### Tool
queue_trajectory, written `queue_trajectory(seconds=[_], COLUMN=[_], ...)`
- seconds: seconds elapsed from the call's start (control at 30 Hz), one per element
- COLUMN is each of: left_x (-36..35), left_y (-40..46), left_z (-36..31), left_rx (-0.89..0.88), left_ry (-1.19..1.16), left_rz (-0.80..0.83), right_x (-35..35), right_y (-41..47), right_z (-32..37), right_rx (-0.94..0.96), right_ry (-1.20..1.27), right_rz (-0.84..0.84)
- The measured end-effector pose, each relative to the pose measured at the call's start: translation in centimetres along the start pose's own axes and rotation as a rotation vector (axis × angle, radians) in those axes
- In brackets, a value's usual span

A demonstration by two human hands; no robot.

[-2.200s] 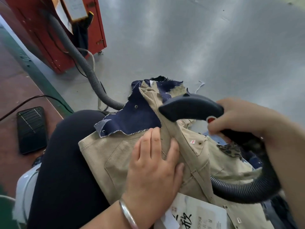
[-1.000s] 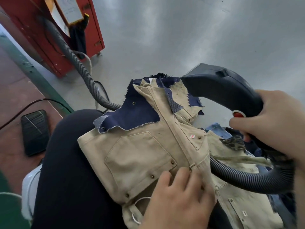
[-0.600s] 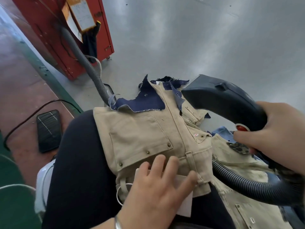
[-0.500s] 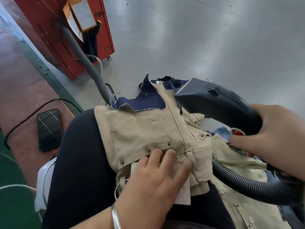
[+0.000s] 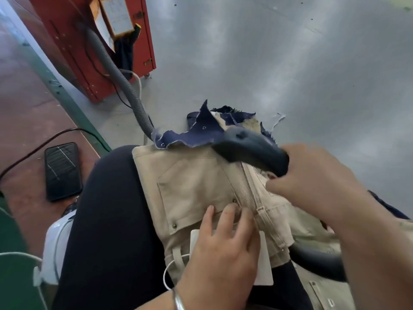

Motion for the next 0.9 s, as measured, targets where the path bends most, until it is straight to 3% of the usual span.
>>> queue_trajectory(seconds=[0.3, 0.5, 0.63, 0.73, 0.9], left_x=[0.2, 0.0, 0.2, 0.5, 1.2], left_y=[-0.3, -0.9, -1.0, -0.8, 0.8], left_z=[0.1, -0.3, -0.1, 0.2, 1.4], left_rx=[-0.02, -0.015, -0.052, -0.041, 0.007], left_ry=[0.007, 0.057, 0.051, 0.03, -0.047], left_rz=[0.042, -0.004, 0.013, 0.051, 0.044], right_x=[4.2, 7.7, 10.6, 10.1, 6.3], right_y=[2.8, 3.9, 6.7, 5.7, -1.0], right_z=[-0.4, -7.3, -12.9, -13.2, -6.4], right_rx=[0.023, -0.254, -0.296, -0.254, 0.005], right_ry=[0.265, 0.443, 0.522, 0.458, 0.216], right_rz=[-0.238, -0.359, -0.388, -0.316, -0.162])
Point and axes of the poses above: each hand's wrist, its own y-axis towards the middle knuckle, its own x-axis out of the back of the hand, z = x × y, the point moved 2 cm from there along y, towards the middle knuckle, and after that the axes turned 15 degrees about y, right-handed, at the moved point
